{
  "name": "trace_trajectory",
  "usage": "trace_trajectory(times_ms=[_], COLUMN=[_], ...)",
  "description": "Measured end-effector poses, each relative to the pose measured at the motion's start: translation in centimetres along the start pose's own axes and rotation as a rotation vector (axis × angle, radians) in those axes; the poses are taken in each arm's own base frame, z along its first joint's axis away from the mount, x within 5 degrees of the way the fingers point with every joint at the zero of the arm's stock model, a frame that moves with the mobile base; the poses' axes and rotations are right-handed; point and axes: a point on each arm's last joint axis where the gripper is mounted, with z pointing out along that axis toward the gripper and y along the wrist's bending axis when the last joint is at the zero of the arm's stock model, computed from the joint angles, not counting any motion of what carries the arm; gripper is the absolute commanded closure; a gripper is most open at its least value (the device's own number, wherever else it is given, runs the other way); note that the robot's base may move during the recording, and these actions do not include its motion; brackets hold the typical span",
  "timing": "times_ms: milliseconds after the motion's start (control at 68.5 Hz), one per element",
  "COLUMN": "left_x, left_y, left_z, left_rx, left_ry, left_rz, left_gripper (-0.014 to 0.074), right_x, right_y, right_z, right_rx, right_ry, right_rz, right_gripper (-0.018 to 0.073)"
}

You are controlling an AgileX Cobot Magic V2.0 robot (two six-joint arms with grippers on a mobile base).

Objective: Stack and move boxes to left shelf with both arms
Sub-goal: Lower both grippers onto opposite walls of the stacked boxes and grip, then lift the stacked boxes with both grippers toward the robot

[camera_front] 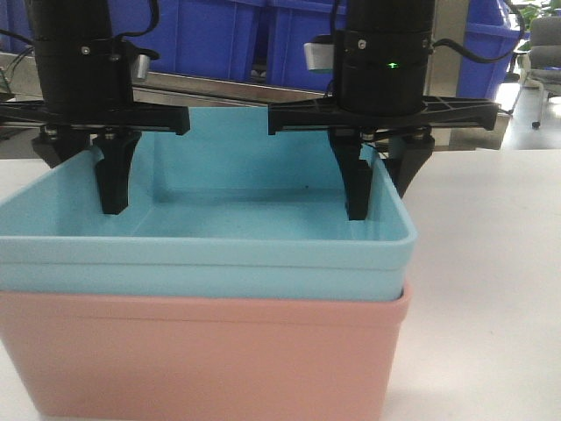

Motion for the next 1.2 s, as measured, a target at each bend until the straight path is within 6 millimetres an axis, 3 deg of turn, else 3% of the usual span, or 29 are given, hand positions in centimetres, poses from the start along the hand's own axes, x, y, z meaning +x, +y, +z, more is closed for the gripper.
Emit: trace_trajectory(times_ms=[307, 438, 643, 818, 950, 1198], left_x=[0.2, 0.7, 2.1, 3.6, 4.4, 6.6], left_y=[-0.1, -0.2, 0.1, 0.5, 0.7, -0.9], left_z=[-0.1, -1.9, -6.4, -9.6, -10.9, -10.6], left_rx=[0.013, 0.038, 0.076, 0.087, 0.071, 0.045], left_ry=[0.023, -0.01, -0.101, -0.166, -0.209, -0.192], left_rz=[-0.083, -0.113, -0.167, -0.176, -0.172, -0.141], left_gripper=[0.0599, 0.0599, 0.0599, 0.0599, 0.0599, 0.0599], right_x=[-0.3, -0.3, 0.3, 1.9, 3.4, 5.7], right_y=[0.1, -0.1, -0.2, 0.8, 1.7, 1.9], right_z=[-1.2, -3.1, -6.6, -8.8, -9.7, -10.4], right_rx=[0.024, 0.029, -0.009, -0.031, -0.033, 0.006], right_ry=[0.012, -0.003, -0.068, -0.122, -0.146, -0.183], right_rz=[0.019, 0.028, 0.024, -0.026, -0.036, -0.045], right_gripper=[0.053, 0.053, 0.053, 0.053, 0.053, 0.053])
